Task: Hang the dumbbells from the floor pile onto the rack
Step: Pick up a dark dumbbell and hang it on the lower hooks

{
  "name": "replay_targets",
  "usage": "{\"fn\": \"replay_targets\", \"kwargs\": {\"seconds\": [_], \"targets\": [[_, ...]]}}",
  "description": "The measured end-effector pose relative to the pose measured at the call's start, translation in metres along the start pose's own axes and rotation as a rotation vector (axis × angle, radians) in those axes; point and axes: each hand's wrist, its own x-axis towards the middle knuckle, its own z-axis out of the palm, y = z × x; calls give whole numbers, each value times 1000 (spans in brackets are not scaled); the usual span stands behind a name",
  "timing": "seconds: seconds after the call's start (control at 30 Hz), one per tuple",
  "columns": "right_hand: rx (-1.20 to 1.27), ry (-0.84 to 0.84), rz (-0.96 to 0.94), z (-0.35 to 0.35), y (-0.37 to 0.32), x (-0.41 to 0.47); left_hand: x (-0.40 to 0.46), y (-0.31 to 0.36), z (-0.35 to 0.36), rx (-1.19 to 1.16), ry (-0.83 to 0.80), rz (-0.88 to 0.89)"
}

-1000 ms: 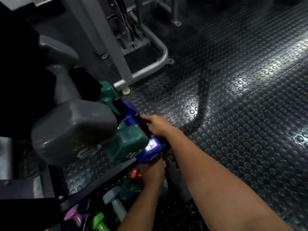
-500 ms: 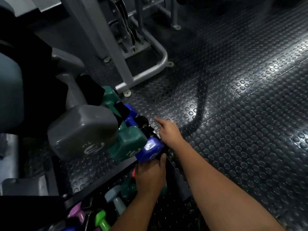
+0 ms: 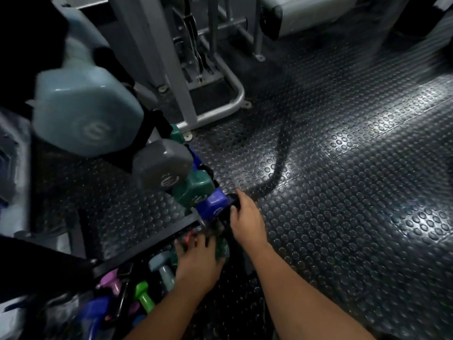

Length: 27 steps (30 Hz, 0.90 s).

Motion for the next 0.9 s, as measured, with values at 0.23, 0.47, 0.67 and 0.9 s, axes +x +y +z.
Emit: {"fn": "replay_targets", "kwargs": {"seconds": [0.23, 0.47, 0.67, 0.9], "targets": [[18, -41, 10, -7, -10, -75, -72, -38, -23, -30, -11, -56], [53, -53, 94, -24, -4, -108, -133, -68, -44, 16, -1, -76], [109, -36, 138, -23, -16, -119, -160, -80, -53, -6, 20, -86], [57, -29, 100, -8, -17, -84, -129, -68, -58, 63, 75, -25]]}}
